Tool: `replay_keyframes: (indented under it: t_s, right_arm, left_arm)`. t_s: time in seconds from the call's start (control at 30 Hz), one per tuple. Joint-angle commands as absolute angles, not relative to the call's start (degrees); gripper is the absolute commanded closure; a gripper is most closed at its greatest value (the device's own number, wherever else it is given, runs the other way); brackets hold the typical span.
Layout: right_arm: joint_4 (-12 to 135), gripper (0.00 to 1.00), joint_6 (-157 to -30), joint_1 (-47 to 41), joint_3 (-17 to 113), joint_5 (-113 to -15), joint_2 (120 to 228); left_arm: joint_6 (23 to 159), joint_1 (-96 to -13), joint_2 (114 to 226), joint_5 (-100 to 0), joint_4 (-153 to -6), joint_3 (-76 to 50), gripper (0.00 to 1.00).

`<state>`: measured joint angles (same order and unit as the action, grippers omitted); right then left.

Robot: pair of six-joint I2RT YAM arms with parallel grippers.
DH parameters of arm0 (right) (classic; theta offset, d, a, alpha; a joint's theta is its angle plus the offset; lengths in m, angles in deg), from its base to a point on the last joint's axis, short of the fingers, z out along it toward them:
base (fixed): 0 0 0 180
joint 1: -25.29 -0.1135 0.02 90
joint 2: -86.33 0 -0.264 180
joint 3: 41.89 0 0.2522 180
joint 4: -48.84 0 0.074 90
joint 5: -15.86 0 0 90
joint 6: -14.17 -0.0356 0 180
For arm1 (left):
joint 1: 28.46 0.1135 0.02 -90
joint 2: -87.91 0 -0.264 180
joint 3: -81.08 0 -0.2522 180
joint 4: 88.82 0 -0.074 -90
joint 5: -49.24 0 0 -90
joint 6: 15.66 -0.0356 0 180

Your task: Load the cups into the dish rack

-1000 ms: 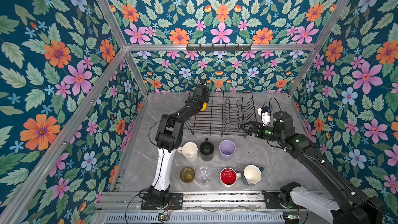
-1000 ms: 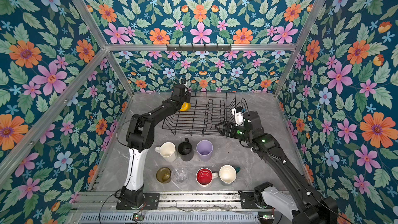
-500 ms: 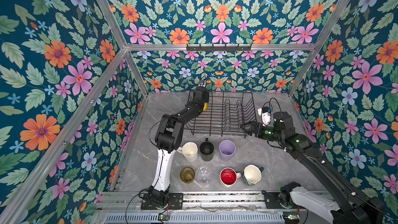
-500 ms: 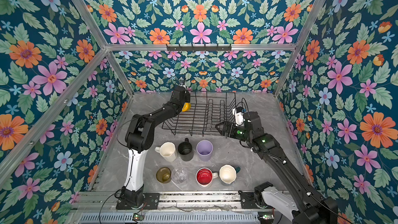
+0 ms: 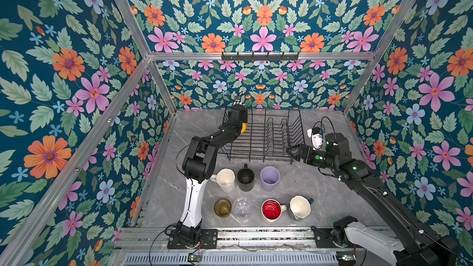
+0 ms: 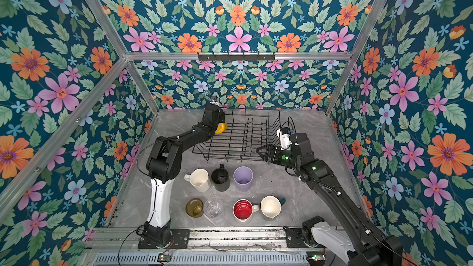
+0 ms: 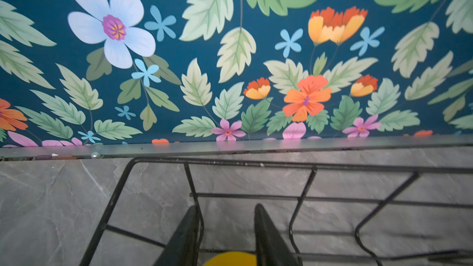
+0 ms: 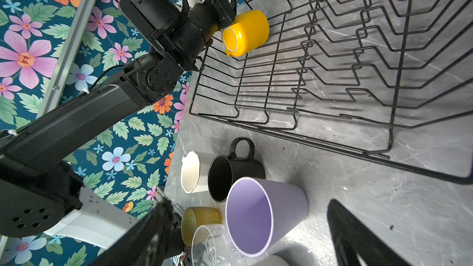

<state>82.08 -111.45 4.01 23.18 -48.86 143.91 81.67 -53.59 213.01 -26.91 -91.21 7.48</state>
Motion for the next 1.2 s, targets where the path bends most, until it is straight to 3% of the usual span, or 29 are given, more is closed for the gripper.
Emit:
replay_keyframes:
  t_s: [0.0, 0.17, 0.7, 1.17]
  right_arm:
    - [81.71, 0.06, -111.41, 4.0, 23.1, -49.43, 143.72]
    - [81.22, 0.07, -111.5, 4.01, 22.93, -49.01, 143.9]
    - [81.23, 0.07, -111.4, 4.0, 21.53, -49.25, 142.48]
    - [81.54, 0.06, -110.15, 3.94, 20.85, -49.92, 141.43]
  left_arm:
    - [82.3, -53.6, 211.31, -32.33, -84.74, 6.97, 0.44]
    - [83.64, -53.6, 209.98, -36.62, -81.58, 6.38, 0.3]
    - [85.07, -53.6, 205.08, -36.05, -56.58, 11.79, 0.08]
    - [84.09, -53.6, 214.47, -34.13, -43.17, 19.98, 0.05]
